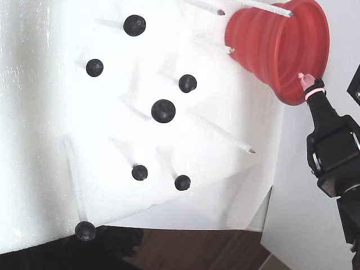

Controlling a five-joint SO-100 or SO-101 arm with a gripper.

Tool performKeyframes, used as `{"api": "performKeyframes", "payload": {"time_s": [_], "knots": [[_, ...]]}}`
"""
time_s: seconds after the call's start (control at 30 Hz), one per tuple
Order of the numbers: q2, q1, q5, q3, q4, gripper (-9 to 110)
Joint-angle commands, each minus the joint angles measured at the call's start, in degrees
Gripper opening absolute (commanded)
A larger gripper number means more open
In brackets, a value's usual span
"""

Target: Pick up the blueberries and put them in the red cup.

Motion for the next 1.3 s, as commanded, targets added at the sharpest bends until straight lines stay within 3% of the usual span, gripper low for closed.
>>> {"api": "performKeyframes", "payload": {"time_s": [0.0, 0.33, 1.27], "knots": [[0.7, 0.5, 0.5, -6.6, -1.7, 13], [-1.9, 0.8, 0.9, -8.3, -2.8, 18], [12.6, -3.2, 0.9, -0.4, 7.6, 17]]}}
